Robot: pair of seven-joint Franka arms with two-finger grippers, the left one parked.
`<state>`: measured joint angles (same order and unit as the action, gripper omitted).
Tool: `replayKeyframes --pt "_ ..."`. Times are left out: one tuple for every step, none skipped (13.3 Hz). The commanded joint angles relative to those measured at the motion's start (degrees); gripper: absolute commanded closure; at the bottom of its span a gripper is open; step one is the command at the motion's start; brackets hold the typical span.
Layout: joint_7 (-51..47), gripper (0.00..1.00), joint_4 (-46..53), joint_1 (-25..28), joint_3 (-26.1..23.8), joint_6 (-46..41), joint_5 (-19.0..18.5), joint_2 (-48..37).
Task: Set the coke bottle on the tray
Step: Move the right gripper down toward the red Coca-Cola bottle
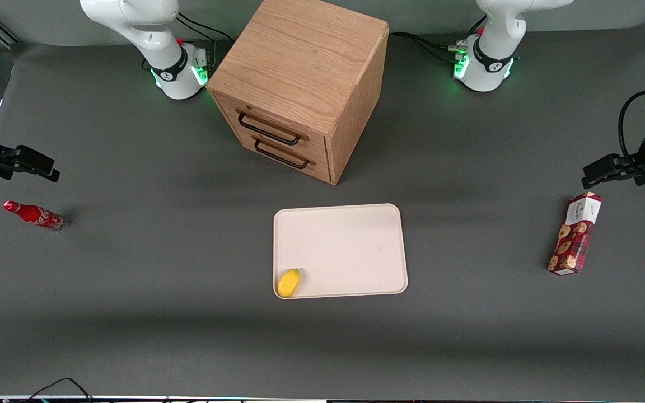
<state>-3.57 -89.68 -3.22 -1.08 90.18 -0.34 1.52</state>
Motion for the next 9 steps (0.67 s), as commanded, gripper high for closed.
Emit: replayKeyframes --pt "1.2 0.00 -2.4 0.7 0.9 0.5 0.5 -1.7" --pt "1.1 0.00 -2.3 0.6 1.0 0.6 0.4 -1.3" --pt "0.8 0.00 -2.3 0.4 1.0 1.1 0.4 -0.7" --pt "0.4 0.00 -2.4 0.0 1.0 1.2 0.2 0.5" --pt "1.1 0.00 -3.0 -1.5 1.6 1.0 0.0 0.9" --pt "1.5 0.00 -3.9 -2.2 2.8 1.2 -0.9 1.4" --pt "3.5 0.00 -4.0 -2.5 4.5 1.6 -3.3 2.6" --pt "7.5 0.00 -4.2 -2.8 6.3 3.3 -4.7 4.0" --pt "11.6 0.00 -4.3 -3.4 9.4 5.4 -4.7 5.4"
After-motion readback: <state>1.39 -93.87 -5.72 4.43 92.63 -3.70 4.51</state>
